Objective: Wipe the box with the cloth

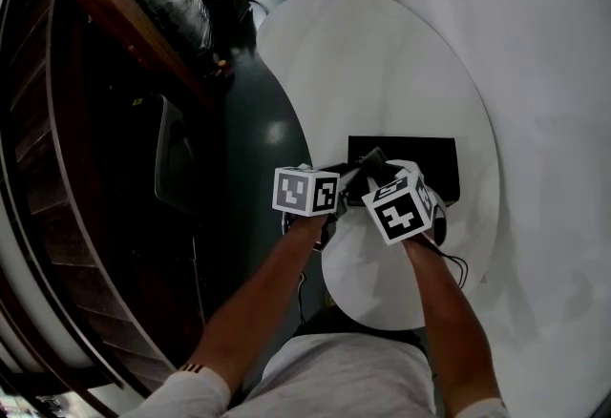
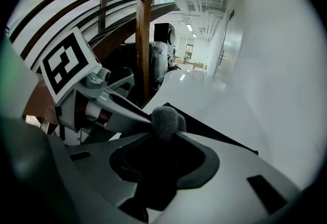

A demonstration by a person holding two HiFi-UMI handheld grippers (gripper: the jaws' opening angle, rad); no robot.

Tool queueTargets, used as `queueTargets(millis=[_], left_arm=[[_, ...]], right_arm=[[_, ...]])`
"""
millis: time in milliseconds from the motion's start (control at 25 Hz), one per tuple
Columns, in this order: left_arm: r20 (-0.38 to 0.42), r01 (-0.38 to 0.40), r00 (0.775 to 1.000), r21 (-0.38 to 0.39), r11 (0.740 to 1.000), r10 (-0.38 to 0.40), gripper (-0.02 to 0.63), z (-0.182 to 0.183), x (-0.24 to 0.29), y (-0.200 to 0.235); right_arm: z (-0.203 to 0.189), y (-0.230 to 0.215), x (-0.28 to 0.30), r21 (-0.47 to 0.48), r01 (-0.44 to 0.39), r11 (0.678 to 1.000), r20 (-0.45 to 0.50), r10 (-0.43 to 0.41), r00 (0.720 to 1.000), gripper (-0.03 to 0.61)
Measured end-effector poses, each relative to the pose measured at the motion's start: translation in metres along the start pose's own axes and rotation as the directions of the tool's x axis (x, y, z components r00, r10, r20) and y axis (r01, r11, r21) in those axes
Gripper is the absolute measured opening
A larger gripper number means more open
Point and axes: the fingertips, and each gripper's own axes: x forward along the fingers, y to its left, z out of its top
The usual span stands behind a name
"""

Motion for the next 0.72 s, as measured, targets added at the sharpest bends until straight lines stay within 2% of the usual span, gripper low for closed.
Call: queueTargets(millis=[320,720], left_arm=[[0.002,-0.001,1.000,0.004,1.000,0.001,0.144,0.002,0.000,0.000],[0.000,0.001,1.000,0.009,1.000,-0.001,0.144,0.003,-0.002,0.001]], right_arm=[[-0.014,-0.017,-0.007,-0.048,0.028,0.998,-0.038,-0.030,0.999,0.100],[-0.052,-0.073,-0.036,-0.007,0.128,0.992,-0.083,-0.128,0.988,0.100]])
